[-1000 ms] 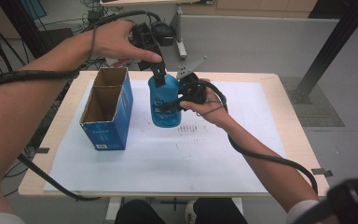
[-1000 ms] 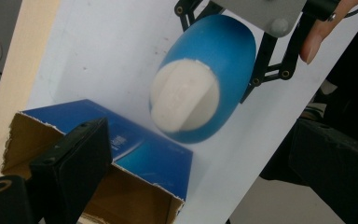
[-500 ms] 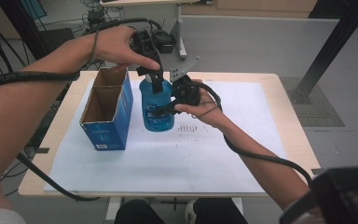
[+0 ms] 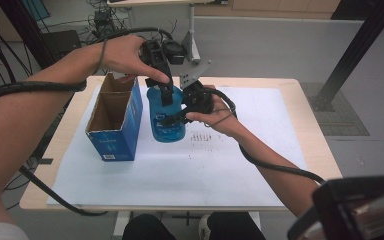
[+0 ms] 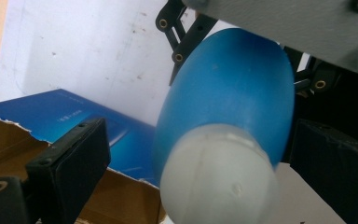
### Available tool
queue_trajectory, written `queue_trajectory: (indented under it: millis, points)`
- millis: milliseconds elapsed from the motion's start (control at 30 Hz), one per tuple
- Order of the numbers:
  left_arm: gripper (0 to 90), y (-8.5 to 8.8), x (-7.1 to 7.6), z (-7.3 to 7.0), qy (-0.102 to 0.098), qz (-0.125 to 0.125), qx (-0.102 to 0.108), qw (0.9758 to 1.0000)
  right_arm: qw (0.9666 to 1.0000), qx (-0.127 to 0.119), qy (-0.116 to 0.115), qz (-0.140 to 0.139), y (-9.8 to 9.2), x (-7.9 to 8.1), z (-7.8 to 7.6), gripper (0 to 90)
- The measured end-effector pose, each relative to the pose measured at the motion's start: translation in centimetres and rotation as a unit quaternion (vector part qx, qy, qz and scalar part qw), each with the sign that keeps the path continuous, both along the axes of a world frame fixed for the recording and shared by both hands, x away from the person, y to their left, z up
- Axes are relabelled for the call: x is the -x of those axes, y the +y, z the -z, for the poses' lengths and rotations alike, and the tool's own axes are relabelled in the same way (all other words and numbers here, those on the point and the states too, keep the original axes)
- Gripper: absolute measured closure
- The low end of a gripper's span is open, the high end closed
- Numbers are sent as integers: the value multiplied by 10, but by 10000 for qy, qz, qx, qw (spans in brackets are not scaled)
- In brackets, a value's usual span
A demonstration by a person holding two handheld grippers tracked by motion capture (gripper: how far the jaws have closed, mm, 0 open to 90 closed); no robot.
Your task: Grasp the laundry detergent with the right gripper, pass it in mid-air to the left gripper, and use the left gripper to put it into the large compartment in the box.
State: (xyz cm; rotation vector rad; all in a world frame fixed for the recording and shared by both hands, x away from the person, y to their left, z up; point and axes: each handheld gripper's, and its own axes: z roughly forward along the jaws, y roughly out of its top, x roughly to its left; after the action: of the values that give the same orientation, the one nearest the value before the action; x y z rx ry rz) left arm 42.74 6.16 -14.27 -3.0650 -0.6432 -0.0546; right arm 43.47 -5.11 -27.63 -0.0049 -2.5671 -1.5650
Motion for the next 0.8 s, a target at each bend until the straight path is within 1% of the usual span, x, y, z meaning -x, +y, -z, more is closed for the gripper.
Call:
queue_trajectory:
  millis: [133,267,300,333,367,400,533,633,800]
  points:
    - [57,-2,1,3,33,1,33,10000,10000,-24,5,12,-2,1,-3,440]
    - [59,-4,0,4,49,51,16,10000,10000,-42,-14,13,-3,0,-5,440]
    - [59,-4,0,4,59,70,6,10000,10000,-43,-60,19,-4,0,-5,439]
    - [59,-5,0,4,68,82,-7,9999,10000,-61,-5,23,-5,0,-5,440]
    - [60,-5,0,5,50,57,21,10000,10000,-71,-10,21,-5,0,-5,440]
    - [60,-6,0,5,58,102,-1,9999,10000,-71,-11,18,-5,0,-5,440]
    - [61,-7,-1,5,74,128,-9,9999,10000,-50,-5,14,-6,0,-4,439]
    - [61,-7,-1,5,84,114,6,9999,10000,-50,-31,40,-6,0,-4,439]
    - [62,-6,-1,6,86,120,-12,9999,10000,-70,-8,34,-6,-1,-4,439]
